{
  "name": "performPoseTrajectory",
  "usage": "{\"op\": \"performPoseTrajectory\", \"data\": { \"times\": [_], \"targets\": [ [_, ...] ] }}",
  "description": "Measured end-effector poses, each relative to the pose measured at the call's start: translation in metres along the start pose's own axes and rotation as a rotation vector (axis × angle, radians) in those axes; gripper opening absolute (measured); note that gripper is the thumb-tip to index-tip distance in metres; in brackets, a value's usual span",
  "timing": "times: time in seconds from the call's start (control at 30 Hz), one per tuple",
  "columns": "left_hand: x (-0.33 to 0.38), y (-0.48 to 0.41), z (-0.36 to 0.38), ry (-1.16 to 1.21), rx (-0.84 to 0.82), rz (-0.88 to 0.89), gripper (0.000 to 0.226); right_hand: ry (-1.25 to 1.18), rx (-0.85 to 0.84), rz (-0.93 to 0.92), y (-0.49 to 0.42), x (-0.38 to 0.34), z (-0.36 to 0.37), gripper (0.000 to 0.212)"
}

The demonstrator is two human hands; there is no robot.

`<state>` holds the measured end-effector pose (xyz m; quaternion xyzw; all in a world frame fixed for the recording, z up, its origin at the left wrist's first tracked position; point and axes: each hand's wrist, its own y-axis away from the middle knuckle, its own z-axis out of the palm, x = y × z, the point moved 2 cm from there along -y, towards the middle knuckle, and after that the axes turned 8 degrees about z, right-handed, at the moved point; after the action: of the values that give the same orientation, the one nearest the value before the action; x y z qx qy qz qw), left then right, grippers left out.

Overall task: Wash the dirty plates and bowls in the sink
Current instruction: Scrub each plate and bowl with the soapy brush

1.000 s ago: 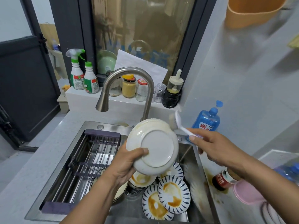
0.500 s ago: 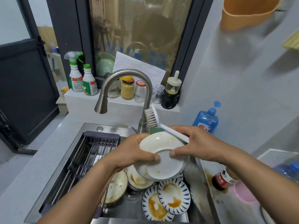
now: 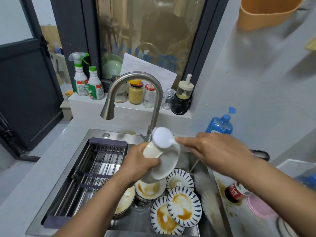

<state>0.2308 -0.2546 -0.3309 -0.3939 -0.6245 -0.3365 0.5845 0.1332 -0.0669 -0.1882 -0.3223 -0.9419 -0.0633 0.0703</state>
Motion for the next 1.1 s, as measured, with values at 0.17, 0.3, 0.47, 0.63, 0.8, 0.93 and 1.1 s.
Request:
{"op": "performPoseTrajectory", "data": {
  "times": [0.17, 0.3, 0.47, 0.63, 0.8, 0.93, 1.1],
  "targets": [
    [-0.008, 0.001, -0.010, 0.199, 0.106, -0.043, 0.047, -0.181, -0.082, 0.179, -0.003, 0.053, 0.013, 0.037],
    [-0.005, -0.001, 0.004, 0.189, 0.045, -0.033, 0.044, -0.103, -0.011, 0.025, 0.004, 0.016, 0.003, 0.041],
    [-0.009, 0.000, 0.003, 0.391, 0.123, -0.082, 0.052, -0.081, 0.048, 0.040, 0.003, 0.017, 0.009, 0.043],
    [-0.016, 0.002, -0.004, 0.704, 0.230, -0.099, 0.067, -0.382, -0.033, 0.172, 0.013, 0.052, 0.048, 0.035],
    [-0.026, 0.006, -0.002, 0.651, 0.152, -0.125, 0.075, -0.463, -0.024, 0.167, 0.014, 0.045, 0.046, 0.032],
    [-0.020, 0.008, 0.007, 0.590, 0.057, -0.134, 0.078, -0.473, -0.033, 0.179, -0.008, 0.051, 0.024, 0.032],
    [-0.014, 0.005, 0.006, 0.877, 0.212, -0.166, 0.063, -0.514, -0.054, 0.173, -0.002, 0.064, 0.031, 0.032]
  ]
}}
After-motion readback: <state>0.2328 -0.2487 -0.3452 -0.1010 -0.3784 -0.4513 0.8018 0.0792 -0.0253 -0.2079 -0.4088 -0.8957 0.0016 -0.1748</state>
